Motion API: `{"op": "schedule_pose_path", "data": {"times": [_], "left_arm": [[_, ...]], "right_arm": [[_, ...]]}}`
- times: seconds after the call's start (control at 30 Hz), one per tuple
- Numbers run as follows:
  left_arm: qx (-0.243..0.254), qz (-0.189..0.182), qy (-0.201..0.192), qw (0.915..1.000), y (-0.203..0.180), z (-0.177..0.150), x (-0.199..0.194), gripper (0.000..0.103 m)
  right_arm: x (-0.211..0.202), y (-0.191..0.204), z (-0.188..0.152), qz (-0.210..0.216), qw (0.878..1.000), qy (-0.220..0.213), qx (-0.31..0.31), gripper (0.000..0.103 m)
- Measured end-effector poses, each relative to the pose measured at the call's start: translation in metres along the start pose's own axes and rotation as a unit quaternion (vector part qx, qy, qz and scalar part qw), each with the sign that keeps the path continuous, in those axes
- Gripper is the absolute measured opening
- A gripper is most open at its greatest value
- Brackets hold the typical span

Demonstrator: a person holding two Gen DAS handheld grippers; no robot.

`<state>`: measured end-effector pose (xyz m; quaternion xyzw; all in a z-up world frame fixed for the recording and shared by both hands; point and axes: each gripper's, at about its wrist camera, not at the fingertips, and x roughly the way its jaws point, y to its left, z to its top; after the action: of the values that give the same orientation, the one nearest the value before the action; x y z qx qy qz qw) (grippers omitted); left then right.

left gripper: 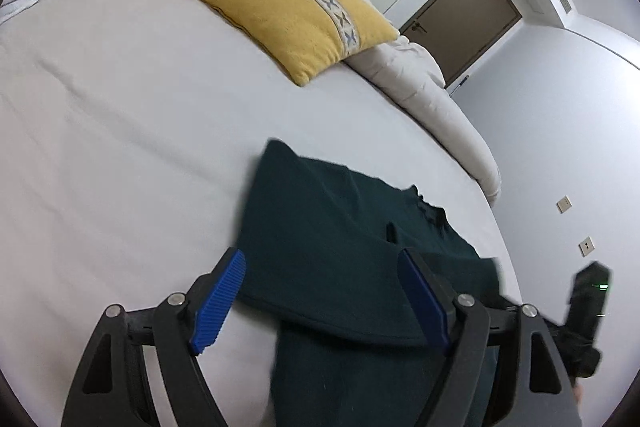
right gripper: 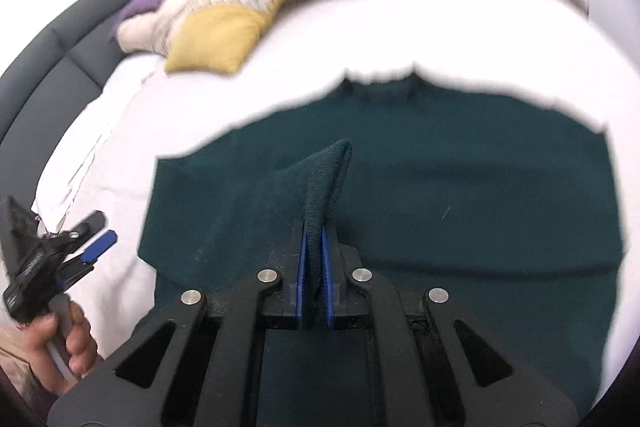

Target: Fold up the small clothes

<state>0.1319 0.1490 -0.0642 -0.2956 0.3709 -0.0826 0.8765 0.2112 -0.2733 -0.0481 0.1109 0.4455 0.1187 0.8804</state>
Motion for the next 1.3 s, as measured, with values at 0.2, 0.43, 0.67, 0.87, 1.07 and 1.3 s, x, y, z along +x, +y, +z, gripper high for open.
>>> {"op": "schedule_pose_path", "data": {"times": [0.2, 0.43, 0.67, 0.87, 1.07, 1.3], "left_arm": [[0.016, 0.041, 0.004, 0.9990, -0.004, 0.022, 0.033, 0.081], [0.063, 0.105, 0.059, 0.9907, -0.015, 0.030, 0.098, 0.080], [0.116, 0.143, 0.085, 0.9792, -0.026, 0.027, 0.133, 0.026], [0.113, 0.145, 0.064, 0.9809, -0.021, 0.024, 0.121, 0.009], [0.121, 0.141, 0.061, 0.9808, -0.018, 0.025, 0.129, 0.010], [0.089, 0.122, 0.058, 0.9868, -0.015, 0.028, 0.116, 0.023]], "right_arm": [[0.010, -0.079, 0.031, -0.044, 0.998, 0.005, 0.040, 0.006], [0.047, -0.127, 0.019, -0.051, 0.996, 0.029, 0.073, 0.006], [0.047, -0.135, 0.007, -0.043, 0.996, 0.028, 0.074, 0.006], [0.033, -0.130, 0.015, -0.037, 0.995, -0.005, 0.087, 0.006], [0.054, -0.147, 0.000, -0.029, 0.993, 0.016, 0.114, 0.005], [0.049, -0.140, 0.003, -0.042, 0.993, 0.030, 0.110, 0.007]]}}
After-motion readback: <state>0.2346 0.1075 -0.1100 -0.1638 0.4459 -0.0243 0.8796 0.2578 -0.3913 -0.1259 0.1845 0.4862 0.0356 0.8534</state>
